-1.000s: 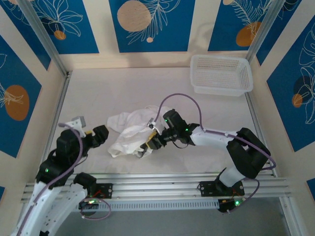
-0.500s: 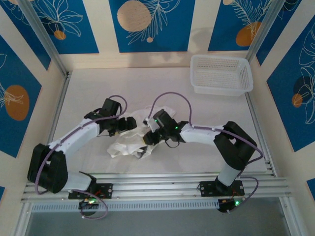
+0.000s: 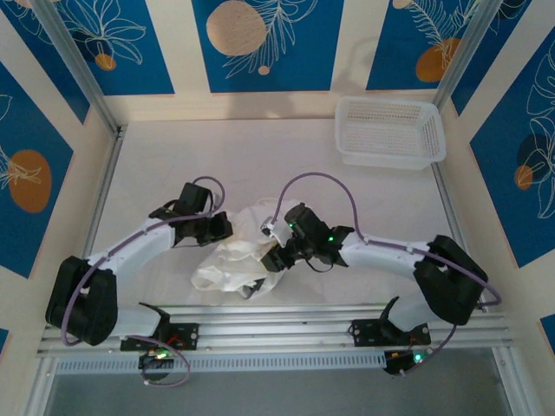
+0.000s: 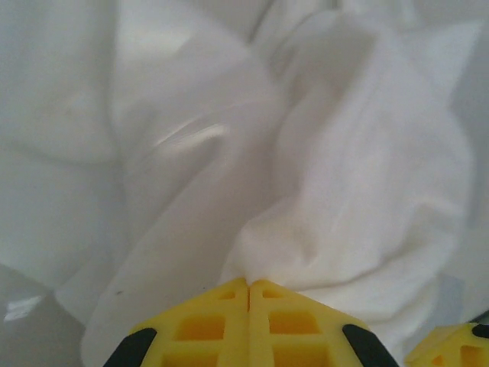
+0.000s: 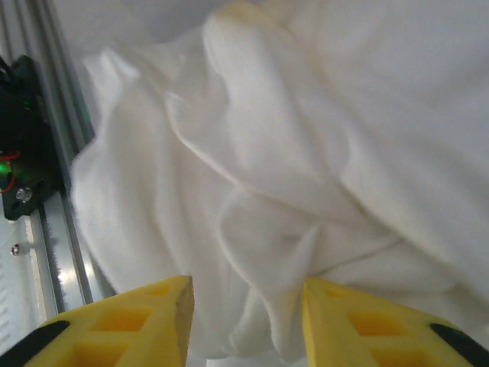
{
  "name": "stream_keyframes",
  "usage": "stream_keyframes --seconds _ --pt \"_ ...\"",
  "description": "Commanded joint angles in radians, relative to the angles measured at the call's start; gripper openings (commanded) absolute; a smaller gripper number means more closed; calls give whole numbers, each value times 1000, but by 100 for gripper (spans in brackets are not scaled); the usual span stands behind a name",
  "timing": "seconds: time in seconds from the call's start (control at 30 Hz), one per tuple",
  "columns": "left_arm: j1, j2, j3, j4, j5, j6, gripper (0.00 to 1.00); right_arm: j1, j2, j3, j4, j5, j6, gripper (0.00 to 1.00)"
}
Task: Fold the inside-out t-shirt
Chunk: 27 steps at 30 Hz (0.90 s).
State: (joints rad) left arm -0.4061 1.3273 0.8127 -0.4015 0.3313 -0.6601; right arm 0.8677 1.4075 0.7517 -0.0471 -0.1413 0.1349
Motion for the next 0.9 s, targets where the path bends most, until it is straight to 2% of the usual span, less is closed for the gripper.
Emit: stream_keyframes --seconds 0.0,0.03,0.1,0.17,0.27,0.4,0.5,0.57,0.6,0.63,0.67,0.7,0.8,0.87 --pt "-8 -32 88 -20 67 113 0 -31 -79 5 43 68 -124 50" --pt "-26 -31 111 -53 66 159 8 -58 -86 6 56 77 -117 53" --pt "-77 -24 154 -120 19 232 34 -124 -72 27 47 58 -62 53" --pt "-119 -4 182 -158 -9 273 57 -200 -30 63 -10 48 82 53" --pt "-183 58 228 -214 -91 314 75 -292 28 59 -1 -83 316 52" --pt "-273 173 302 -256 -146 381 79 -279 46 -23 95 -127 530 53" --pt "-314 263 347 -285 -193 424 75 -241 53 -81 137 -107 608 53" --pt "-323 308 355 -295 -206 450 64 -227 54 -103 143 -91 628 53" --pt "-329 327 360 -312 -232 456 54 -224 54 -111 145 -88 635 53" --pt "-333 345 367 -333 -264 455 35 -220 53 -115 145 -87 639 53" --pt "-333 354 366 -345 -288 447 11 -215 51 -115 140 -85 641 53" --pt "-334 348 361 -343 -298 437 0 -209 49 -113 138 -82 639 53" --pt "-325 280 332 -297 -265 397 0 -177 49 -104 137 -67 626 53" --pt "-311 221 308 -239 -181 359 0 -164 75 -89 159 -78 646 54"
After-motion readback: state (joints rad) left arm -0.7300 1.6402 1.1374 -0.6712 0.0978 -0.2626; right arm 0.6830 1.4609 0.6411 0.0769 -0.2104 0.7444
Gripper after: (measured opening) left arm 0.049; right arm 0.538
